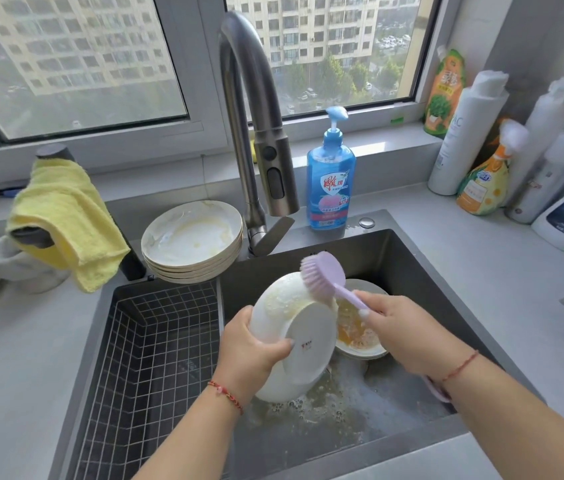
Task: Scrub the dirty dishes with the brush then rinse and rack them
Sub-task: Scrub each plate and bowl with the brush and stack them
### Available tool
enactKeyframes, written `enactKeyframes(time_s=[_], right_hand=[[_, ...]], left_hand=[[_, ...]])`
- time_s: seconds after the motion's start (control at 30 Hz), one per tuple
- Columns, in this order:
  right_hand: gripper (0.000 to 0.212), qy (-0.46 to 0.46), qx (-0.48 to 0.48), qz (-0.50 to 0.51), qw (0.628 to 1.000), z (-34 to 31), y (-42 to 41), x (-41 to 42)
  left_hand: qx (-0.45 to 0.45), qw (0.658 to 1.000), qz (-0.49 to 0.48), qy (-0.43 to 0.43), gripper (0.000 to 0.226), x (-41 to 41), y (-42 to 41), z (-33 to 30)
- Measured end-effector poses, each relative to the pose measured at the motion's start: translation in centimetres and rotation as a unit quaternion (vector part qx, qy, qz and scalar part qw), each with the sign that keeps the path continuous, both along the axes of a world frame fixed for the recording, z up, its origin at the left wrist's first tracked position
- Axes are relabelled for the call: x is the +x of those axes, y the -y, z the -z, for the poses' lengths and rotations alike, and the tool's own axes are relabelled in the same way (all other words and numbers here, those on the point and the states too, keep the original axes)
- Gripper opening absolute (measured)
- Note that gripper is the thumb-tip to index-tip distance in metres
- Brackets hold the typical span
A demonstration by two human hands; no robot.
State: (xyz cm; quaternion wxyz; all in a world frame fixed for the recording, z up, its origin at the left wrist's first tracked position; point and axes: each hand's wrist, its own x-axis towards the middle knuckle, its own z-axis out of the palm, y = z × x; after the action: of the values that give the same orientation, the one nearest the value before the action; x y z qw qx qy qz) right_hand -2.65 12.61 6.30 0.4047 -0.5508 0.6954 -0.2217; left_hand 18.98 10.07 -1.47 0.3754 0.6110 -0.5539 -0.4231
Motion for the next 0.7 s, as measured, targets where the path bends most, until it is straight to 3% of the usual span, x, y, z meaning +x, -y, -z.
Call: enactKeyframes(time_s=[0.13, 0.23, 0.3, 0.37, 0.5, 0.6, 0.7], right_hand=[[0.032, 0.125, 0.156, 0.098, 0.975, 3.5, -0.6, -1.6], [0.021, 0.291, 0.232, 0.188, 0.909, 6.6, -1.4, -0.9], [0.020, 0.363, 0.214, 0.247, 0.873, 8.1, -1.2, 0.1], [0.021, 0.393, 0.177, 0.277, 0.859, 8.8, -0.9, 1.2], [0.049, 0.452, 0.137, 0.259, 0.843, 8.8, -0.3, 3.0], [0.058, 0.485, 0.120, 0.254, 0.828, 8.6, -0.3, 3.6], [0.056, 0.466, 0.099, 0.225, 0.850, 8.2, -0.6, 3.2]], left_hand=[[0.000, 0.998, -0.044, -0.050, 0.042, 1.0, 0.0, -0.4], [-0.011, 0.991, -0.086, -0.104, 0.042, 1.3, 0.1, -0.8], [-0.014, 0.983, -0.105, -0.148, 0.042, 1.2, 0.0, -1.0], [-0.008, 0.972, -0.118, -0.201, 0.046, 0.8, -0.2, -1.0], [0.000, 0.940, -0.116, -0.320, 0.064, -0.2, -0.9, -1.1], [-0.009, 0.940, -0.087, -0.330, 0.074, -0.4, -1.4, -1.1], [0.002, 0.949, -0.068, -0.306, 0.082, 0.5, -1.6, -1.0]])
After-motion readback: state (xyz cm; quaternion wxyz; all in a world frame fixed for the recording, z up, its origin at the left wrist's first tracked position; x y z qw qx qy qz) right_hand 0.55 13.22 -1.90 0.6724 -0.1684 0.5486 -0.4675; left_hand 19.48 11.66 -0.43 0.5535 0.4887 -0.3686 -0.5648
